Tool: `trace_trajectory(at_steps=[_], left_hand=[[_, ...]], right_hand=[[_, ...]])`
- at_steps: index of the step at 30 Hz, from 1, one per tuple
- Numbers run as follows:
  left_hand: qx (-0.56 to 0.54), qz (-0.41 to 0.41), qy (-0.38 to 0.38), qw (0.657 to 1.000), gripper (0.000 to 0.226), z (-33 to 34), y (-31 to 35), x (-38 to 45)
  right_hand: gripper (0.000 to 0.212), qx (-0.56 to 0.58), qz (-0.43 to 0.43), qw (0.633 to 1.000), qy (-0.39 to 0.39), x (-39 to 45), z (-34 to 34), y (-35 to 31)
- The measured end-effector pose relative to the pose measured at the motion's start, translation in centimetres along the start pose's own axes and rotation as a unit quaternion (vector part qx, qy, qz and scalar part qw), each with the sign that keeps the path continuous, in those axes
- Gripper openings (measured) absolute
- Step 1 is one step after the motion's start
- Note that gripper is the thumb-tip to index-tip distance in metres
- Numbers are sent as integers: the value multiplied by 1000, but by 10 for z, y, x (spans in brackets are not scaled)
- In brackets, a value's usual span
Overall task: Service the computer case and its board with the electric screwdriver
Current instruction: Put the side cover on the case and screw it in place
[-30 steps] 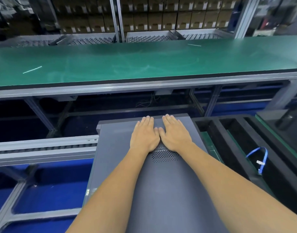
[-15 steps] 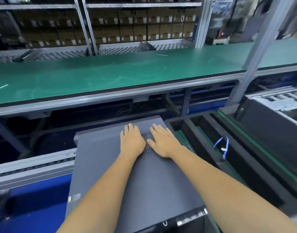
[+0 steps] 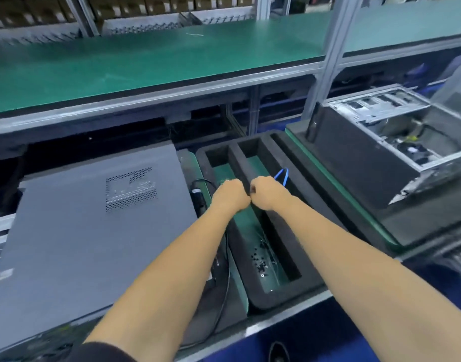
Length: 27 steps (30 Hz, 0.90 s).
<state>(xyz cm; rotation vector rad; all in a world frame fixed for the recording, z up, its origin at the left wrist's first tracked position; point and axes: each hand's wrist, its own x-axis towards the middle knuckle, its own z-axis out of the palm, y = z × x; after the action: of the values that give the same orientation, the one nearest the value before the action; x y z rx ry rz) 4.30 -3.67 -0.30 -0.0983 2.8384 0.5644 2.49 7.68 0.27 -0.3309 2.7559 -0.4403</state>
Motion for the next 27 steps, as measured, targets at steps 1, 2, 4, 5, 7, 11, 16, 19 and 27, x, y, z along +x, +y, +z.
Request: trace_trajectory(at_steps=[1, 2, 4, 5, 7, 11, 16, 19, 27], left_hand=[[3, -29, -10, 1000, 4, 9, 5, 5], [4, -59, -10, 998, 8, 17, 9, 11], [7, -121, 0, 993, 24, 35, 12, 19], [15, -151, 10, 988, 32, 44, 10, 22], [51, -207, 36, 976, 44, 61, 4, 26], [174, -268, 109, 941, 42, 80, -11, 32], [175, -339, 124, 916, 72, 77, -10, 40], [153, -360, 111, 914, 85, 74, -9, 48], [74, -350, 62, 932, 49, 66, -27, 50]], right_hand=[[20, 0, 1, 1000, -15, 4, 1, 10], [21, 4, 0, 1000, -24, 8, 2, 18], [22, 14, -8, 999, -40, 17, 8, 33], [21, 21, -12, 999, -48, 21, 12, 39], [22, 31, -19, 997, -69, 30, 20, 49], [26, 40, -37, 992, -114, 46, 31, 63], [27, 40, -75, 986, -141, 62, 30, 68], [25, 45, -101, 982, -153, 67, 27, 67], [23, 35, -126, 976, -174, 66, 29, 58]])
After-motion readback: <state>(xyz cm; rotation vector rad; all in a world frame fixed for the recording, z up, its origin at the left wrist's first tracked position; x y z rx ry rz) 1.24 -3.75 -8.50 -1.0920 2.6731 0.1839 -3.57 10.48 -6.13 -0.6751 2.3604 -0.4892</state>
